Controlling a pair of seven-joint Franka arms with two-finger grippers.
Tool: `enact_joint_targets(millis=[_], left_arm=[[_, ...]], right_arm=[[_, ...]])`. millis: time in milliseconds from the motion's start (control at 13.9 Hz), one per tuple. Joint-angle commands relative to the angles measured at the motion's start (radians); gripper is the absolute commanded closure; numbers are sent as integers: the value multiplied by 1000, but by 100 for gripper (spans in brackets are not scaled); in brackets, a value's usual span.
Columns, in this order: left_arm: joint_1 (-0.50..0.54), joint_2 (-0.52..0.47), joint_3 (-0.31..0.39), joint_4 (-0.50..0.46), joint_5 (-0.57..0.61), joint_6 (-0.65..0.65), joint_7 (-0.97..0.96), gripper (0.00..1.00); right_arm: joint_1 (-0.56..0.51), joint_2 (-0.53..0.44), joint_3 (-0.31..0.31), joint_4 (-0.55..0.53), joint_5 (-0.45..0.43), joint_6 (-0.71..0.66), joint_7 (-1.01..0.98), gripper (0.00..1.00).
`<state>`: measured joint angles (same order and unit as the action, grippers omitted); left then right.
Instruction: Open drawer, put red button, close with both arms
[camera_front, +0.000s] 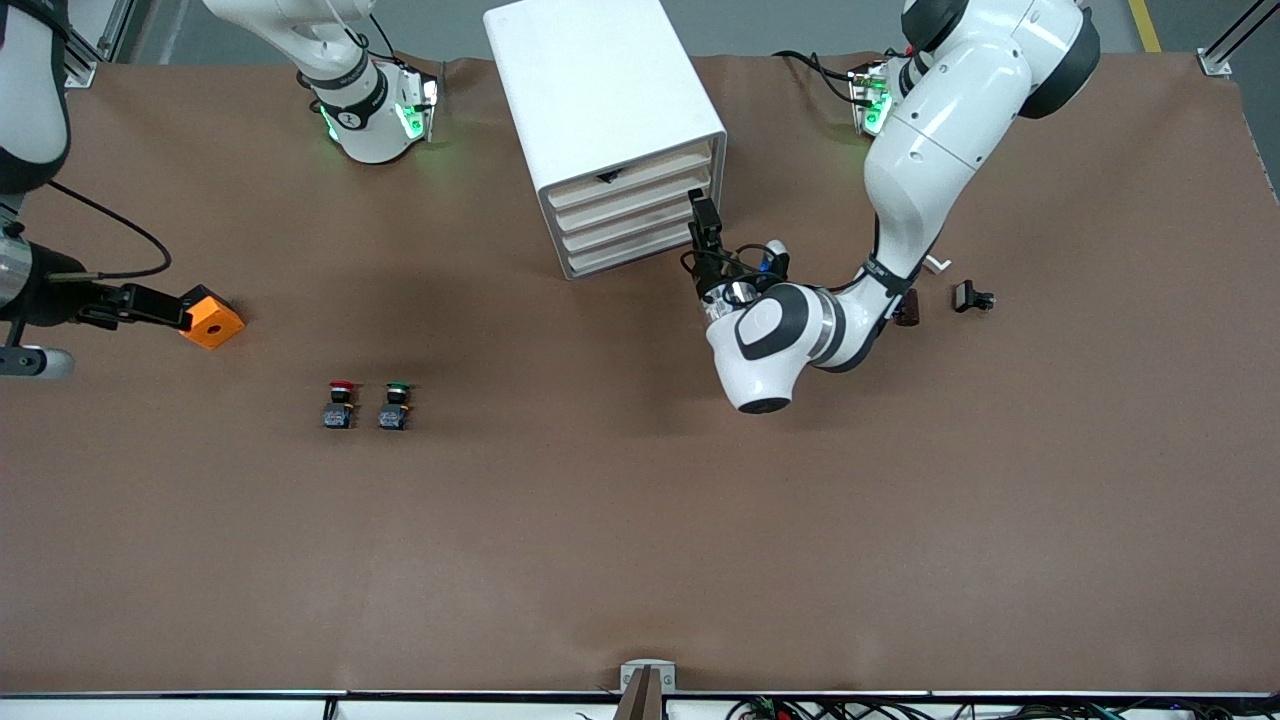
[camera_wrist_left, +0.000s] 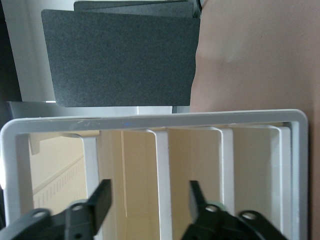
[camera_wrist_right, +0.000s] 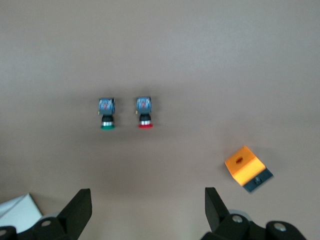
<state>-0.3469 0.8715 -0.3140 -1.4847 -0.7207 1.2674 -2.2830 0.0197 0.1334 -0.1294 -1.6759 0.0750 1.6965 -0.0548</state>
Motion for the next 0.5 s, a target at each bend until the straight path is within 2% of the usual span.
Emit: enact_joint_targets(millis=[0, 144, 288, 432], left_arm=[[-18, 20, -8, 24, -19, -23, -21, 44], [-34, 23, -8, 20, -19, -22, -16, 47], [-40, 30, -8, 20, -17, -22, -16, 48], [-43, 41, -8, 21, -17, -17, -16, 54]], right_arm=[[8, -14, 8, -114, 14, 130, 50, 0], [34, -14, 8, -180, 14, 219, 78, 0], [74, -14, 8, -229, 12, 284, 198, 0], [86, -5, 8, -270, 8, 368, 210, 0]])
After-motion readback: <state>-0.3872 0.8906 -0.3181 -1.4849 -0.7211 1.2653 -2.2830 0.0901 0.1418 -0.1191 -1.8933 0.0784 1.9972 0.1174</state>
